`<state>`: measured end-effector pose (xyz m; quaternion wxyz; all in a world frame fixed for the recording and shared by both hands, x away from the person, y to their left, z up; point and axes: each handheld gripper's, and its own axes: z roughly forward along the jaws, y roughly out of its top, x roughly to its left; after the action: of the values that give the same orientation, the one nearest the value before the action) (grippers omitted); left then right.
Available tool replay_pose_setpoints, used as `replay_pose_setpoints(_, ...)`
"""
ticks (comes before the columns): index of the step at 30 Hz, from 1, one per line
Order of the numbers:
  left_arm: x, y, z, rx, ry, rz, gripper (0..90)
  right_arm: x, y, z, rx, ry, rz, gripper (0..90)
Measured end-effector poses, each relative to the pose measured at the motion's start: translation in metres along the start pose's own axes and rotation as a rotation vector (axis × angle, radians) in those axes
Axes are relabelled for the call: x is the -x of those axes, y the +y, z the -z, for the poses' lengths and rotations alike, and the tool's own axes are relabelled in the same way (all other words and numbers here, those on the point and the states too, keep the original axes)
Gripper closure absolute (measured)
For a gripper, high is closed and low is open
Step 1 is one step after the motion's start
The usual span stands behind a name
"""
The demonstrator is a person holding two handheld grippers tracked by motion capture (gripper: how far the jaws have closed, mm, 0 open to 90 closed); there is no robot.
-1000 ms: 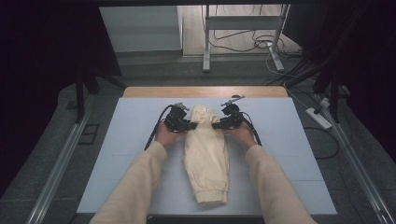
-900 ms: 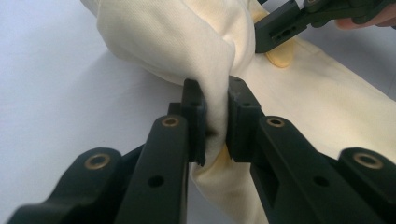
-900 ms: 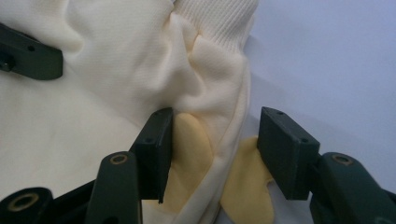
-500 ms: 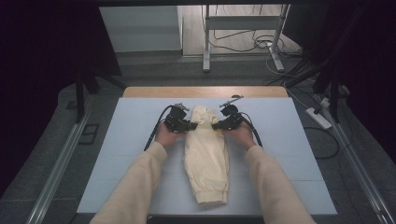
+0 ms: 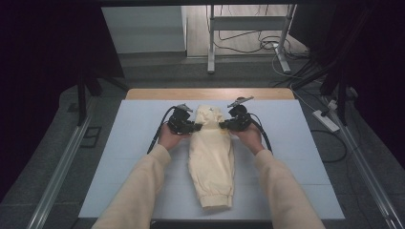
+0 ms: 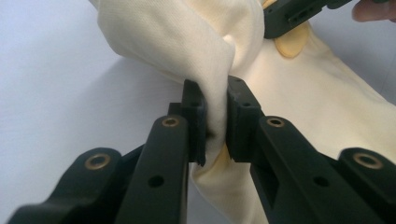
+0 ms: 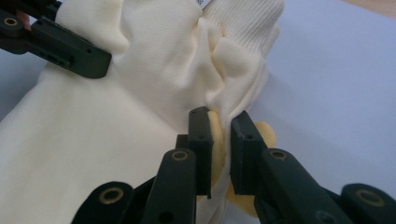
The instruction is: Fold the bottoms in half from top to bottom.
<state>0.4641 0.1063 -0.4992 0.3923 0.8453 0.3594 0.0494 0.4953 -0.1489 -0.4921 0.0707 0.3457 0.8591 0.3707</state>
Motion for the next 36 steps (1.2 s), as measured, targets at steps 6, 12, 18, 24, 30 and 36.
replay_pose_setpoints(6, 0.001, 0.004, 0.005, 0.024, 0.002, -0.007, 79.3, -0.002, 0.003, 0.009, 0.032, -0.009, 0.013, 81.1)
replay_pose_setpoints(12, 0.002, 0.010, 0.011, 0.040, 0.006, -0.015, 79.4, -0.004, 0.008, 0.018, 0.071, -0.022, 0.035, 81.3)
replay_pose_setpoints(18, 0.004, 0.017, 0.016, 0.052, 0.015, -0.035, 79.4, -0.005, 0.011, 0.025, 0.101, -0.038, 0.045, 81.3)
replay_pose_setpoints(24, 0.005, 0.029, 0.027, 0.086, 0.025, -0.052, 79.4, -0.007, 0.022, 0.039, 0.143, -0.060, 0.079, 81.3)
replay_pose_setpoints(30, 0.007, 0.031, 0.027, 0.083, 0.025, -0.062, 79.5, -0.008, 0.025, 0.044, 0.146, -0.077, 0.087, 81.3)
replay_pose_setpoints(36, 0.006, 0.044, 0.033, 0.081, 0.044, -0.089, 79.6, -0.006, 0.027, 0.043, 0.151, -0.088, 0.087, 81.3)
